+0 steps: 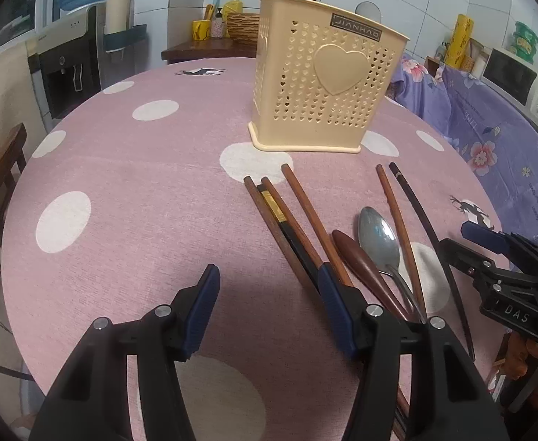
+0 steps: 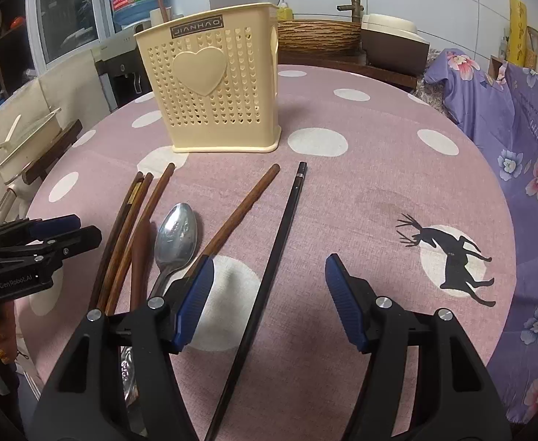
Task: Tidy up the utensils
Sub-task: 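Move both grippers back over the remaining chopsticks and spoons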
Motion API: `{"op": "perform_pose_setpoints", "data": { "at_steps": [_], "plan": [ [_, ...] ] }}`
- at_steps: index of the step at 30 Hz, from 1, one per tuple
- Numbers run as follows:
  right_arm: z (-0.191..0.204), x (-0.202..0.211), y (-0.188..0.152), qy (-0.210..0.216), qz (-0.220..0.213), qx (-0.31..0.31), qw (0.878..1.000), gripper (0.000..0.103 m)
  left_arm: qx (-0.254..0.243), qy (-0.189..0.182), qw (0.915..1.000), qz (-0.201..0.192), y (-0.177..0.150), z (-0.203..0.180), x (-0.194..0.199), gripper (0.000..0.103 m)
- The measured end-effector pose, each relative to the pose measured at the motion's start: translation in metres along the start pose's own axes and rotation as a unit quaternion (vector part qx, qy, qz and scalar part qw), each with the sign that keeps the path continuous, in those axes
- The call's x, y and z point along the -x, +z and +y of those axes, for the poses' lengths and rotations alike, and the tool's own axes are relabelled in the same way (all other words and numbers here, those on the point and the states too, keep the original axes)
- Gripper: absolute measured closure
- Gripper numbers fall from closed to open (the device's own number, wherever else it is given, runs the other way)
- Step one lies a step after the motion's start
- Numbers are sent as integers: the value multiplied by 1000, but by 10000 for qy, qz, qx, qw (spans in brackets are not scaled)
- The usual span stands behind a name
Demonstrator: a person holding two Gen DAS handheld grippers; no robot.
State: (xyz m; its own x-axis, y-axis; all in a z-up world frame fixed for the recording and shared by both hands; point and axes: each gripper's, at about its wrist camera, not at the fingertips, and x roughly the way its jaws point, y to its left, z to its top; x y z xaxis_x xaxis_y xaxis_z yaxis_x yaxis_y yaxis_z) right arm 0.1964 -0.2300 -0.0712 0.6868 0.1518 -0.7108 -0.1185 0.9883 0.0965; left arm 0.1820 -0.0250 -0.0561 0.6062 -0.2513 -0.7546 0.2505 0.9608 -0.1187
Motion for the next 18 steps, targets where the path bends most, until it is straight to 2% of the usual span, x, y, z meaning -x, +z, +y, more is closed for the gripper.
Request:
{"op": "perform_pose_setpoints", "data": {
  "at_steps": [11, 14, 18],
  "plan": [
    [12, -9, -7, -64, 132, 139, 9998, 40, -172, 84, 9998, 68, -6, -15, -7, 48],
    [15, -11, -8, -179, 144, 239, 9995, 40, -339, 267, 9991, 20, -7, -20, -8, 48],
    [12, -12, -10, -201, 195, 264, 9993, 40, -408, 262, 9988, 74, -8, -13, -6, 48]
  ]
}}
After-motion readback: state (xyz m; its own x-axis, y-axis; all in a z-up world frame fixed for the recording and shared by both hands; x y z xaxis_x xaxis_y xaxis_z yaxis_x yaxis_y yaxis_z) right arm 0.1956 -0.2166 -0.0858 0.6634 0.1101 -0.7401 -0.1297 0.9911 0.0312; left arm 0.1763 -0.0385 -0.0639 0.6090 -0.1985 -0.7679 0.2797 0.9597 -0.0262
